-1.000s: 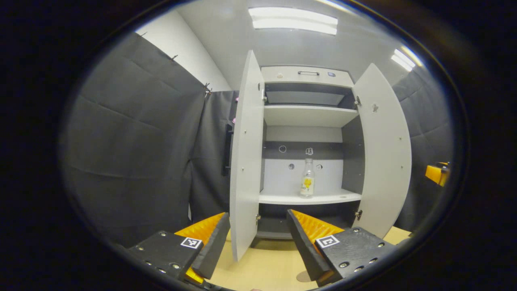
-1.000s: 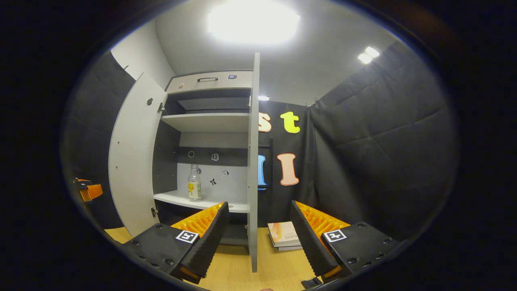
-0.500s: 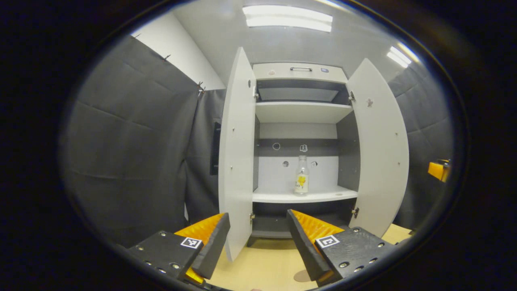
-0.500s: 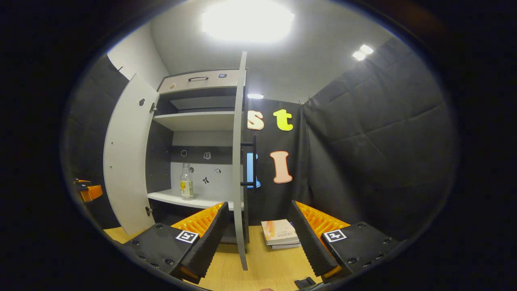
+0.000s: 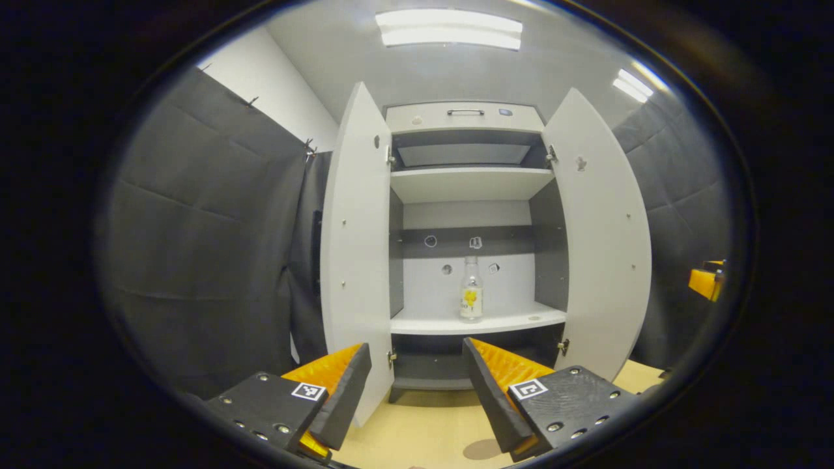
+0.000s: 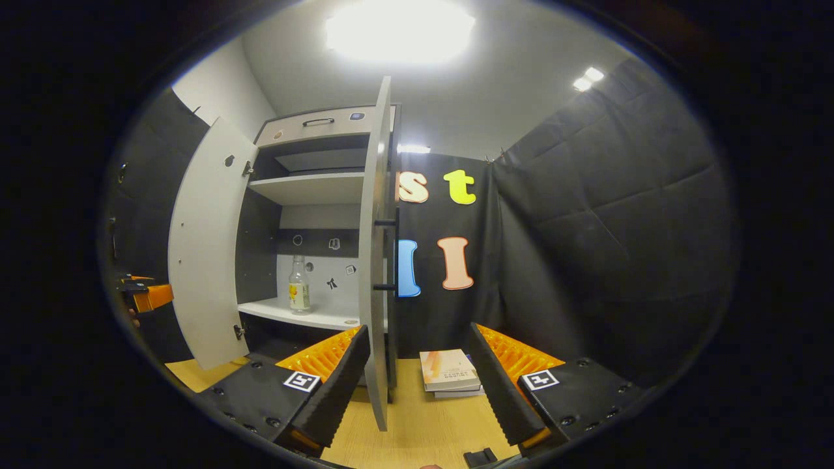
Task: Grasp the bottle in the cabinet with the left hand and place it on the coaster, then close the right door with the right hand and the left door with the left hand.
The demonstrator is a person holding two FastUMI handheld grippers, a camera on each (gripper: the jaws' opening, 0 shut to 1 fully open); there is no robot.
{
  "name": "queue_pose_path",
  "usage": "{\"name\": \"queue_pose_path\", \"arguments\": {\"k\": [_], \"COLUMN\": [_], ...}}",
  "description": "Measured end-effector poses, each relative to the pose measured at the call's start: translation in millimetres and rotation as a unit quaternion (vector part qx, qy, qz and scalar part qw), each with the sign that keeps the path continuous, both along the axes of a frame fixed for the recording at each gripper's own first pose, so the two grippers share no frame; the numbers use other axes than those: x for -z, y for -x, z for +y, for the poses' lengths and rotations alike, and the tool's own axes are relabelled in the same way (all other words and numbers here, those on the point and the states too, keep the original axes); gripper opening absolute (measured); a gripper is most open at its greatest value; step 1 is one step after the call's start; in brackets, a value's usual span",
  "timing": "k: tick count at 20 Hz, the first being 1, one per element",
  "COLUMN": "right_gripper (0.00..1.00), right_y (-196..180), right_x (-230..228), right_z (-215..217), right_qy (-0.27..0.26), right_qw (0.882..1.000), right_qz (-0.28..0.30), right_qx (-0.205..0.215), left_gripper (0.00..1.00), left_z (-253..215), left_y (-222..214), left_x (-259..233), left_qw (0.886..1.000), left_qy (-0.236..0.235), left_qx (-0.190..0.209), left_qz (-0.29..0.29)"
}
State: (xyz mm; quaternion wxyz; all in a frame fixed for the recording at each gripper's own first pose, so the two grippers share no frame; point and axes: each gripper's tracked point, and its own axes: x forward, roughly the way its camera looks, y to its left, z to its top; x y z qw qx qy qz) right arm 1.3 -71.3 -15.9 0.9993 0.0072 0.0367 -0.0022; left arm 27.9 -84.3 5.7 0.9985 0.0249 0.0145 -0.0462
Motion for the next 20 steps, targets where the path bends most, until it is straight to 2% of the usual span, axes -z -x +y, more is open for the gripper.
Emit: {"name": "queue_pose_path", "arguments": {"k": [6, 10, 11, 12, 20], "right_gripper": [0.96, 0.96, 0.92, 0.96, 0.96], "right_y": [0.2, 5.9, 7.1, 8.1, 5.5], "right_x": [15.6, 25.9, 25.5, 27.6, 28.0], "right_z": [-16.6, -22.9, -24.6, -27.1, -40.0], "right_qy": [-0.015, -0.016, -0.013, -0.012, -0.012], "right_qw": [0.999, 0.999, 0.999, 0.999, 0.999], "right_qz": [0.011, 0.024, 0.025, 0.025, 0.023], "right_qx": [-0.027, -0.041, -0.042, -0.042, -0.018], "left_gripper": [0.85, 0.85, 0.85, 0.85, 0.86], "left_z": [-36.9, -63.2, -67.8, -71.1, -92.2], "left_y": [-13.4, -25.8, -31.0, -35.8, -87.5], "left_x": [-16.2, -29.6, -33.3, -38.2, -55.2], "left_qw": [1.000, 1.000, 1.000, 0.999, 0.998], "left_qy": [-0.007, -0.002, -0.001, -0.001, 0.004], "left_qx": [0.007, 0.027, 0.031, 0.033, 0.057], "left_qz": [-0.006, -0.002, -0.003, -0.004, -0.004]}}
